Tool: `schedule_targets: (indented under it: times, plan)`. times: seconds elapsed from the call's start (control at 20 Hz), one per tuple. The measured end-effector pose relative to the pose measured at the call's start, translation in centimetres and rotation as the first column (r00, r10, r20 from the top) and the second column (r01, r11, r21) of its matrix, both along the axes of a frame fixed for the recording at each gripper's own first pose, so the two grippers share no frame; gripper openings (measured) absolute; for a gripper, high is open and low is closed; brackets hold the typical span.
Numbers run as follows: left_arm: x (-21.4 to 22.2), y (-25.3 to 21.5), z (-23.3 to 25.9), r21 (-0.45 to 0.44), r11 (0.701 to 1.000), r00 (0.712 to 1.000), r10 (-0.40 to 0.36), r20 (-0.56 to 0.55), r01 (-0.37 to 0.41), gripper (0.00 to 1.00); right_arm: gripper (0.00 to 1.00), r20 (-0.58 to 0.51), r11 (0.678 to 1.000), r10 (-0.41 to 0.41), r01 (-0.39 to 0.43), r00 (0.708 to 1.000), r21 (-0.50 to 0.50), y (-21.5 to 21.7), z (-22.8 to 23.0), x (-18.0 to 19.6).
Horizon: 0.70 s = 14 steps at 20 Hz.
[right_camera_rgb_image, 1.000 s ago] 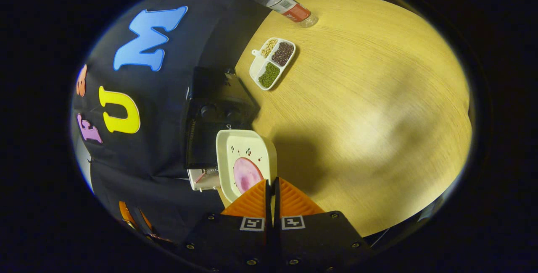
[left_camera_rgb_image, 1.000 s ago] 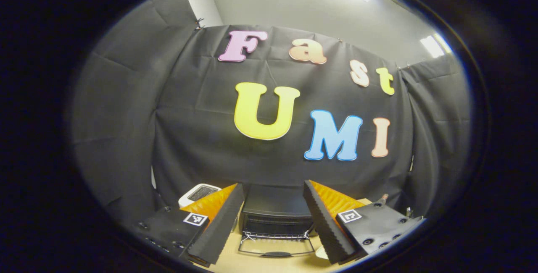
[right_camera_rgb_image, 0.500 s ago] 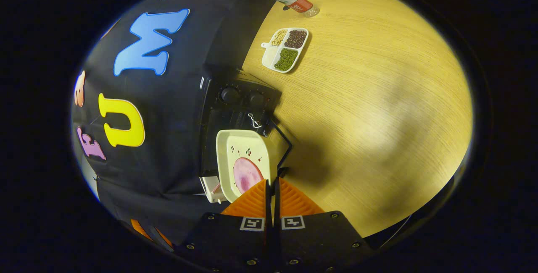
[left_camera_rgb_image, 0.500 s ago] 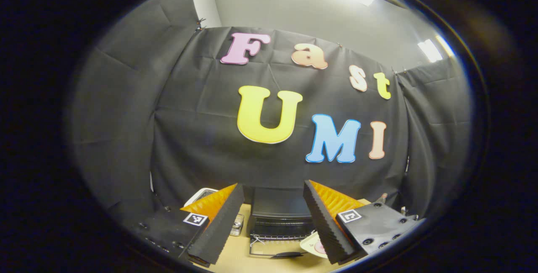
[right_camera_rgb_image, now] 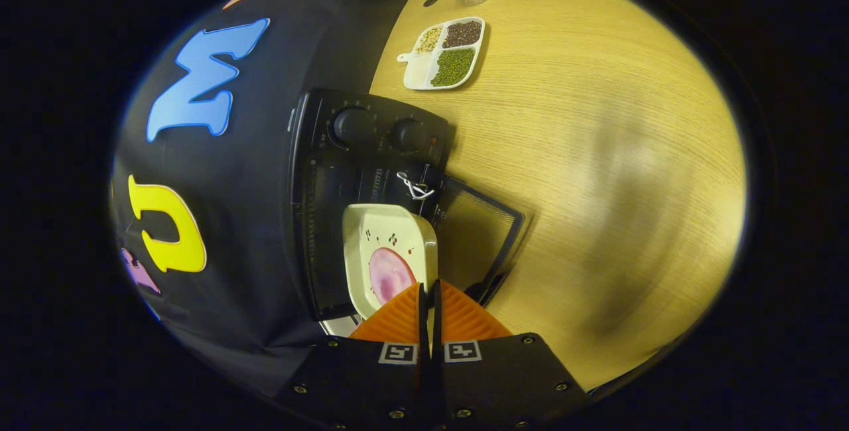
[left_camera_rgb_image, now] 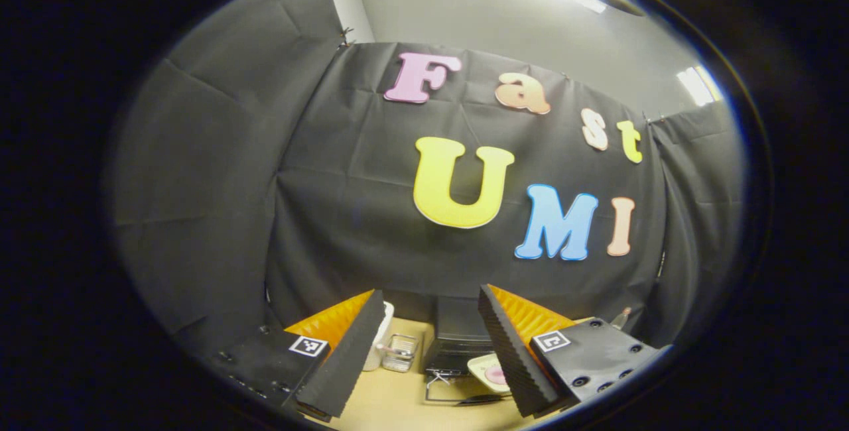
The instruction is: Open the electric oven with the left hand, put the food in, and close the electric oven.
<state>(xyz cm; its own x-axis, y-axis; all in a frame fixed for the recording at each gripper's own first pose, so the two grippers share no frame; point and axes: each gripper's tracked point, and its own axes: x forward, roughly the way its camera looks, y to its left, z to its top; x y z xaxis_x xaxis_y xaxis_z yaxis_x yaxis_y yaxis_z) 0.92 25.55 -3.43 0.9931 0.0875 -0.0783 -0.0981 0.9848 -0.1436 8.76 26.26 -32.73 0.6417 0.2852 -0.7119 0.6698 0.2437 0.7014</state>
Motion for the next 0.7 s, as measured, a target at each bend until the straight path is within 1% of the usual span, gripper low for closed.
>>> schedule_targets:
  times: [0.05, 0.1, 0.2, 0.3, 0.4, 0.45, 0.6, 0.65, 0.7]
  plan:
    - [-0.2, 0.9, -0.1, -0.002, 1.0, 1.0, 0.014, -0.005, -0.014, 1.0, 0.0, -0.003, 0.999, -0.032, 0.032, 0.999, 0.005, 0.4, -0.3, 0.9]
    - [-0.3, 1.8, -0.3, -0.004, 1.0, 1.0, 0.028, -0.011, -0.029, 0.92, 0.01, -0.007, 0.998, -0.063, 0.063, 0.998, 0.005, 0.6, -0.6, 1.7]
    - [-0.6, 3.3, -0.8, -0.008, 0.999, 0.998, 0.052, -0.026, -0.052, 0.92, 0.01, -0.01, 0.993, -0.116, 0.116, 0.993, 0.014, 1.1, -1.2, 3.5]
    - [-0.8, 4.6, -1.3, -0.007, 0.997, 0.997, 0.071, -0.039, -0.071, 1.0, 0.0, -0.014, 0.987, -0.158, 0.159, 0.987, 0.028, 2.0, -1.5, 5.1]
    - [-0.7, 5.8, -1.4, -0.002, 0.996, 0.995, 0.089, -0.046, -0.089, 0.91, 0.01, -0.027, 0.98, -0.197, 0.198, 0.98, 0.035, 2.9, -2.1, 6.7]
    - [-0.7, 6.2, -1.4, 0.002, 0.996, 0.994, 0.094, -0.049, -0.094, 0.96, 0.01, -0.03, 0.975, -0.215, 0.216, 0.976, 0.04, 3.2, -2.3, 7.5]
    - [-0.8, 7.1, -1.9, 0.009, 0.994, 0.992, 0.109, -0.063, -0.109, 0.96, 0.01, -0.038, 0.962, -0.266, 0.268, 0.963, 0.057, 4.3, -3.1, 9.8]
    - [-0.8, 7.5, -2.0, 0.009, 0.994, 0.991, 0.113, -0.068, -0.112, 0.91, 0.0, -0.031, 0.959, -0.277, 0.278, 0.96, 0.057, 4.7, -3.3, 10.5]
    - [-0.8, 7.7, -2.2, 0.012, 0.993, 0.99, 0.118, -0.075, -0.118, 0.97, 0.01, -0.025, 0.957, -0.284, 0.285, 0.958, 0.049, 4.8, -3.5, 11.1]
